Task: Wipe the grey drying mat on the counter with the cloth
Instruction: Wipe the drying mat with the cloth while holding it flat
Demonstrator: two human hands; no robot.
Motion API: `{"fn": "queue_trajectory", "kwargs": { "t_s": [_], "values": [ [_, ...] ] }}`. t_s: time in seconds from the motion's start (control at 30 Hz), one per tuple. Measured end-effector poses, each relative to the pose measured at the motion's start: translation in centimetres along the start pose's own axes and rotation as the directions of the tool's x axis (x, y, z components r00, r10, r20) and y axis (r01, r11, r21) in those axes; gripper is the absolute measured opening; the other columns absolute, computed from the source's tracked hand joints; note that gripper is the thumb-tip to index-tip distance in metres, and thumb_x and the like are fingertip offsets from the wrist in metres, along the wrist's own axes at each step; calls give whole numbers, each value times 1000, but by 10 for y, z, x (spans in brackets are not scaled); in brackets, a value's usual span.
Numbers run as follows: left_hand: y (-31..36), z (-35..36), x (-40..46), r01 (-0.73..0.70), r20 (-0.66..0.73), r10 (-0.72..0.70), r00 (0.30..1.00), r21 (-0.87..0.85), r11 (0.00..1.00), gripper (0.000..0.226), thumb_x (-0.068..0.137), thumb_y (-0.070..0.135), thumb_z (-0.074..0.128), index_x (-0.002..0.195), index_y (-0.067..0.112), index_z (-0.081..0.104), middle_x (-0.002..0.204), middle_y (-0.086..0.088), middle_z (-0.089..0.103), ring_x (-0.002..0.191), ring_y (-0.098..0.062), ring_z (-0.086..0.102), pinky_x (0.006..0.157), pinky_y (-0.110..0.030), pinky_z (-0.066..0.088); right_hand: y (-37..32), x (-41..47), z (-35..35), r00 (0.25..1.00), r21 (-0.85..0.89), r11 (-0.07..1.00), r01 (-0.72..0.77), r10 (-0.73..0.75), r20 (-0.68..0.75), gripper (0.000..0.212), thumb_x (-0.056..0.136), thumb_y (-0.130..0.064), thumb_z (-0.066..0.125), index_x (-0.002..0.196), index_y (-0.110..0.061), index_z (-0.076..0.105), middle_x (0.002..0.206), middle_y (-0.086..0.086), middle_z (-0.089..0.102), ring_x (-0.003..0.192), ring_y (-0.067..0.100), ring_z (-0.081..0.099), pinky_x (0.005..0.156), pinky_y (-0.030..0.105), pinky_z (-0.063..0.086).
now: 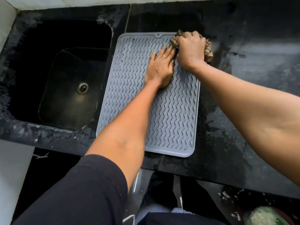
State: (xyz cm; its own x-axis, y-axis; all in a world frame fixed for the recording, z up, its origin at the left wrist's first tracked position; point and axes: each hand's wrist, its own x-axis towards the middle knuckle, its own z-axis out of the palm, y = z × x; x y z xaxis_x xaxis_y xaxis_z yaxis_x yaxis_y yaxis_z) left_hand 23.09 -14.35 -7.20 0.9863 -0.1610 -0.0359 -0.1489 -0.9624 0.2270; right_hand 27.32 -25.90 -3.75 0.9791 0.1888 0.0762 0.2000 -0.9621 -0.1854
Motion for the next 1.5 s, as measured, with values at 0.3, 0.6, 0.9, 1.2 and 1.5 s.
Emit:
{"fn": "queue_trajectory", "kwargs": {
  "t_s": [0.3, 0.6, 0.9, 1.2, 1.5],
  "values": [
    [-1, -2, -1, -6, -3, 6, 1000, -100, 995, 53, 98, 25, 24, 151, 22, 20, 160, 8, 18, 148, -12, 12, 121, -38, 3, -10, -86, -3, 994, 58, 998, 28, -22, -104, 25, 74, 2, 47, 92, -1, 64, 100, 18, 66, 97, 35, 55, 79, 42, 40],
    [1, -2, -17, 13, -2, -13, 1000, -64, 998, 51, 101, 28, 24, 151, 20, 19, 160, 2, 17, 148, -17, 12, 122, -41, 4, 12, -24, -25, 994, 204, 975, -86, 98, -52, 39, 82, -5, 45, 114, -16, 63, 120, 12, 62, 112, 36, 53, 92, 45, 44],
    [1, 3, -27, 23, -23, -23, 999, -7, 1000, 54, 100, 25, 21, 152, 18, 12, 161, 2, 11, 149, -15, 8, 122, -37, 4, -9, -63, 6, 998, 15, 1000, -14, 15, -58, 32, 85, -3, 46, 111, -12, 63, 125, 11, 58, 119, 30, 47, 98, 47, 31],
    [5, -1, -31, 35, -6, -35, 999, -27, 999, 51, 102, 28, 20, 152, 20, 14, 161, 4, 13, 148, -13, 10, 122, -38, 4, -32, -192, 7, 980, 105, 993, 58, -36, -196, 28, 71, 2, 46, 81, -10, 69, 88, 5, 69, 85, 28, 57, 73, 36, 29],
    [10, -1, -61, 76, 57, -79, 995, 52, 996, 53, 103, 30, 21, 153, 19, 6, 162, 0, 5, 149, -20, 2, 121, -40, 0, -27, -204, -20, 983, 353, 933, 74, -10, -181, 22, 82, -8, 52, 89, -13, 72, 90, 7, 69, 91, 27, 58, 75, 34, 33]
  ]
}}
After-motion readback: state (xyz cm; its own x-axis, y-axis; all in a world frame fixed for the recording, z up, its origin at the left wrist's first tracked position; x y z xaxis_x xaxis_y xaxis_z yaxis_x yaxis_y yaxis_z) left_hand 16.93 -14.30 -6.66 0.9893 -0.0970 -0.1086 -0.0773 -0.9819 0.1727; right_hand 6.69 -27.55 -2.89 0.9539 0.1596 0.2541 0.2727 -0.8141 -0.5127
